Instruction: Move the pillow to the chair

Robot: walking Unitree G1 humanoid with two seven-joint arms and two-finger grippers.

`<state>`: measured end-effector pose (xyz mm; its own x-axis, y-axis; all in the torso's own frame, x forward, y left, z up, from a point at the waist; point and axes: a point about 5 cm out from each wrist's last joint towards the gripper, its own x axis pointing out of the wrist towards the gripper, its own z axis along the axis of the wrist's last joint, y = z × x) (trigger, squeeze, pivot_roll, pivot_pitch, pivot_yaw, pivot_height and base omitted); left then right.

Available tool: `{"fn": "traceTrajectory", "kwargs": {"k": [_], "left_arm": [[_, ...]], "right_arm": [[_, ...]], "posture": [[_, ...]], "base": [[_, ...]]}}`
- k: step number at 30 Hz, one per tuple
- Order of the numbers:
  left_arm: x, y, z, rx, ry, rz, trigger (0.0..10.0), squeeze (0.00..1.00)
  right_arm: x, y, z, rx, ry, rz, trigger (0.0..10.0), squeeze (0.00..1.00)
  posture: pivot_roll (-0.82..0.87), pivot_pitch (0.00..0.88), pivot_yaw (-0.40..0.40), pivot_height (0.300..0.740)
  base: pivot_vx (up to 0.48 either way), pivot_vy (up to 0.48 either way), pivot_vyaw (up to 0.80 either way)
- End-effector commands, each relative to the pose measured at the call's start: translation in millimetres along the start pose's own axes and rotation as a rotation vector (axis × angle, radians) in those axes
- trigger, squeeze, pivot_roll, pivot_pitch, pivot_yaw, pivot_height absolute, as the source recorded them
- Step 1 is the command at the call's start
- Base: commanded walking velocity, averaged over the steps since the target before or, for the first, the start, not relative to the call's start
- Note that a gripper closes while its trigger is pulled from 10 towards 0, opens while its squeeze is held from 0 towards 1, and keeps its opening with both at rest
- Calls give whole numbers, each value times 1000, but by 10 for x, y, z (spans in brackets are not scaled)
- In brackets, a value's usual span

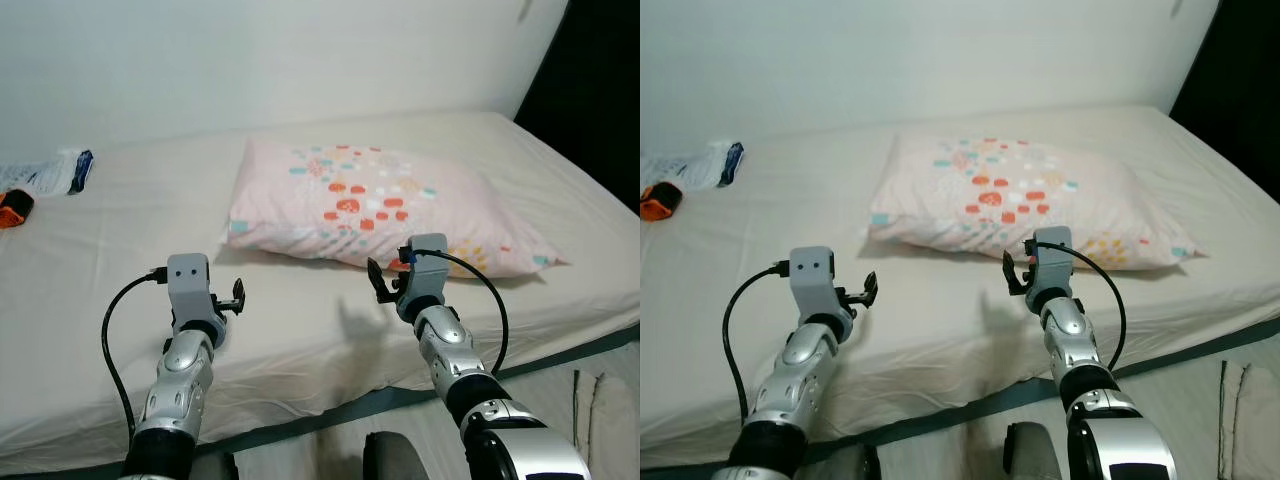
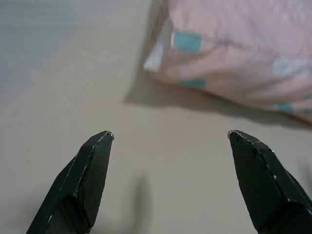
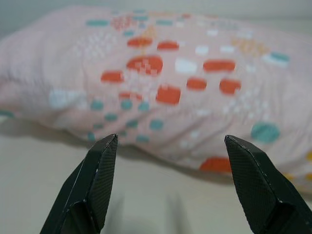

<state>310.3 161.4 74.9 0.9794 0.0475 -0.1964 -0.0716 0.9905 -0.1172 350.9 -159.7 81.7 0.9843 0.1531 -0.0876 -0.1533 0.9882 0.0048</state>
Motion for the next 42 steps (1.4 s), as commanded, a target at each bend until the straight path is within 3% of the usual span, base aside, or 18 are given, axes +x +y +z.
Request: {"fn": "traceTrajectory", "kwargs": {"k": [1,21,24,25,27,30,42], "left_arm": [[1,-8,-31,-1,8,3,10000,0],[2,65,-9,-37,-12,44,10000,0],[-8,42,-29,4,-10,21,10000,0],[-28,13,-59,68,-7,-14,10000,0],[-35,13,-69,82,-4,-20,10000,0],[-26,86,-64,18,-2,27,10000,0],[42,40,44,11,-39,15,10000,0]], "right_arm": [[7,4,8,5,3,5,10000,0],[31,29,24,-19,22,60,10000,0],[31,11,32,19,20,66,10000,0],[30,-10,39,39,15,57,10000,0],[30,-13,45,41,9,54,10000,0],[28,12,50,57,-3,66,10000,0],[43,88,41,72,2,96,10000,0]], "posture": [[19,0,-45,670],[11,0,-63,680],[7,0,-62,684],[6,0,-61,694],[6,0,-61,699],[2,0,-55,714],[7,0,-52,740]], "base": [[0,0,0],[0,0,0],[0,0,0],[0,0,0],[0,0,0],[0,0,0],[0,0,0]]}}
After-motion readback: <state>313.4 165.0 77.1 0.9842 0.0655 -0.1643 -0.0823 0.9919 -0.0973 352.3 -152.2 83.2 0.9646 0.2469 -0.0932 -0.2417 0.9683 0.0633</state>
